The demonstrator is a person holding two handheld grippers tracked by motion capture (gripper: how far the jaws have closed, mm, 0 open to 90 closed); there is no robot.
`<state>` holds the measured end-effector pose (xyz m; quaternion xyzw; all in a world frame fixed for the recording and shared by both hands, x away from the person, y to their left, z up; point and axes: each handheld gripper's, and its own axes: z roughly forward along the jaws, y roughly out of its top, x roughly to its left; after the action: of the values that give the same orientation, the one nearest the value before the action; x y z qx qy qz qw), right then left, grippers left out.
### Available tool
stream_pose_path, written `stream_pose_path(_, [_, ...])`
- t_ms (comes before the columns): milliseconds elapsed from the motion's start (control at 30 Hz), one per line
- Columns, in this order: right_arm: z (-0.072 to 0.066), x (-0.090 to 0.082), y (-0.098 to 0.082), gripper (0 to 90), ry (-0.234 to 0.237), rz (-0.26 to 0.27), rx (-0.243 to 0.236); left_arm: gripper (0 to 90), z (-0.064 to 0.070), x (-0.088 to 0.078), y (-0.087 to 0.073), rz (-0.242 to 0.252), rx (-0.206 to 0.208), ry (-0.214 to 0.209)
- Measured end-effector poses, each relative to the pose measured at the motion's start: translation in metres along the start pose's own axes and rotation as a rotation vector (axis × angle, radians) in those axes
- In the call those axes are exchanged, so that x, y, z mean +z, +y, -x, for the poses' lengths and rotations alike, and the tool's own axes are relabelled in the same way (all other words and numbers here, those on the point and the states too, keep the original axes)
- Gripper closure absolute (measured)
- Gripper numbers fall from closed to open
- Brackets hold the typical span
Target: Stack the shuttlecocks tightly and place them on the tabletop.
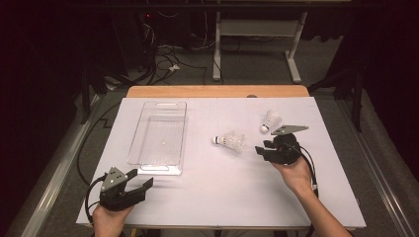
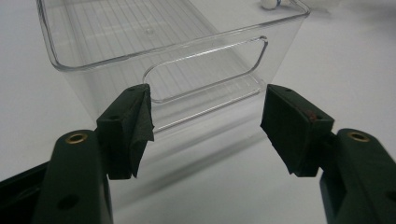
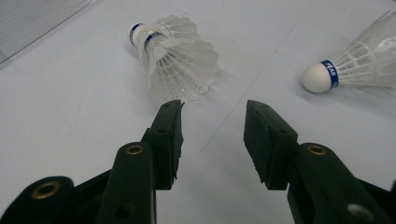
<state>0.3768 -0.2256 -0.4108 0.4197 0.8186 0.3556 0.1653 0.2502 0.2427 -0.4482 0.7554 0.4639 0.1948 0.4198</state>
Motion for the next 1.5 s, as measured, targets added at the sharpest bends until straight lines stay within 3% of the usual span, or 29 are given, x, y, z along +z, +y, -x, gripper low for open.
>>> stream_pose_path(867, [0.034,-0.015,-0.002,51.3,-0.077,0.035,0.063,34.5,-0.001,0.0,0.0,0.001,-0.01,0.002])
stream_pose_path(1500, [0.058,-0.008,0.018,47.9,-0.133,0.033,0.101,34.5,-0.001,0.0,0.0,-0.001,-0.012,0.003])
